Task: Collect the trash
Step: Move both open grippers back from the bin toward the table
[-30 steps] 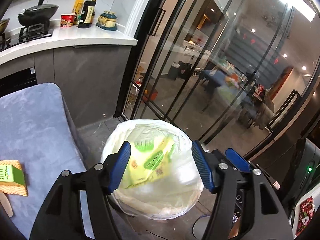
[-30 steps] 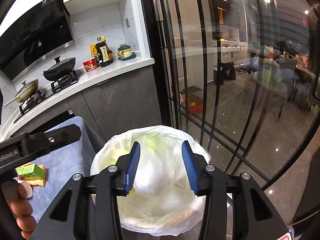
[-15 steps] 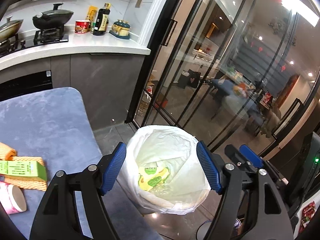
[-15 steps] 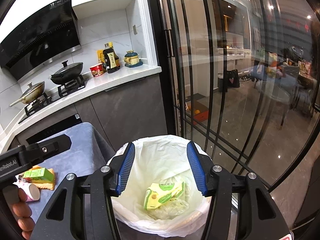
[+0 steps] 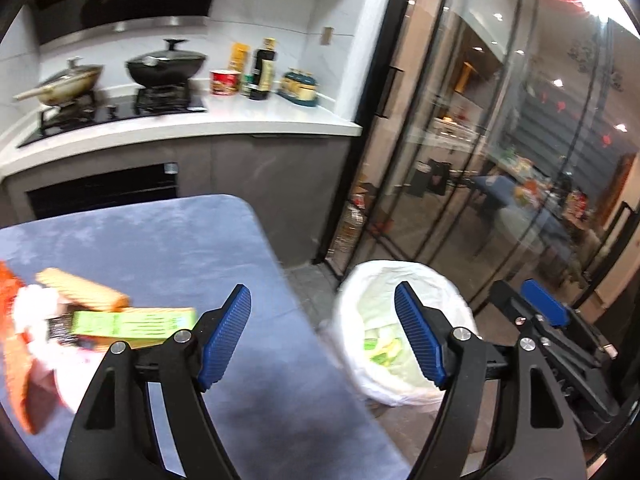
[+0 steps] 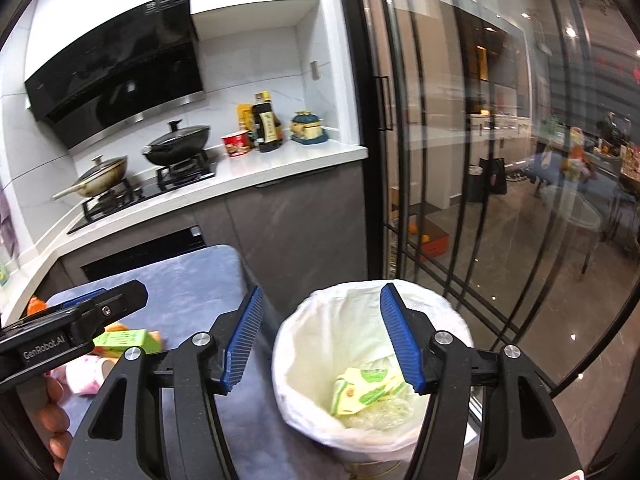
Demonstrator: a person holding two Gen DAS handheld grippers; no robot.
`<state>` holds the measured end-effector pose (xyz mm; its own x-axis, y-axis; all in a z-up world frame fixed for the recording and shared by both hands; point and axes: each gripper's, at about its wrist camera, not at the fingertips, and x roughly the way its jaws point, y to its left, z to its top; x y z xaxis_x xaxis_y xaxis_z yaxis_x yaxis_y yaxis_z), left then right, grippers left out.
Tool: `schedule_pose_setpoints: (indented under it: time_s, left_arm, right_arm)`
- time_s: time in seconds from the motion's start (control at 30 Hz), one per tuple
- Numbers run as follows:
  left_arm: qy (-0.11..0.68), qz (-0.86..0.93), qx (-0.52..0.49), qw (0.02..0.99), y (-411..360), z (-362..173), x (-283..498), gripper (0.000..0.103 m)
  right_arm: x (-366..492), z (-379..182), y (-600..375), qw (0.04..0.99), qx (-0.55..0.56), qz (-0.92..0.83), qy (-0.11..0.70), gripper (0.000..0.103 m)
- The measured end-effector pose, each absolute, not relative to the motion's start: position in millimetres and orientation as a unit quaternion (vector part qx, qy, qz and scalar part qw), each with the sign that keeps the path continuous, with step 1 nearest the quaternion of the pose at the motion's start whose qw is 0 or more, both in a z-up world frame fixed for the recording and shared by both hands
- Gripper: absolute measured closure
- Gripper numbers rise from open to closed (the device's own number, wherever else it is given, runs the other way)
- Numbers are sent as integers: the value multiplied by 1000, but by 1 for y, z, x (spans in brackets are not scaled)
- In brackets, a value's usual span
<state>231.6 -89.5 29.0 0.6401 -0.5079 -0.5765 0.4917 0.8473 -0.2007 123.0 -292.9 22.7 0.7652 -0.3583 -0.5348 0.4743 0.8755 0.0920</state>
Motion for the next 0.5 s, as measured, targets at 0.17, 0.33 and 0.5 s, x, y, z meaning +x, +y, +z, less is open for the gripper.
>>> schedule_pose_setpoints:
  time_s: [0.17, 0.33, 0.5]
  left_arm:
    - [321, -224, -3, 920, -49, 30, 223, 29]
    - [323, -167, 3, 932, -6, 28, 216, 29]
    - [332, -107, 4, 937, 47, 21, 210, 23]
  right_arm:
    - [129, 23, -262, 938, 103, -195, 267, 41]
    - [137, 20, -229, 942, 92, -167, 278, 40]
    - [143, 17, -191, 944, 90, -131, 287, 37]
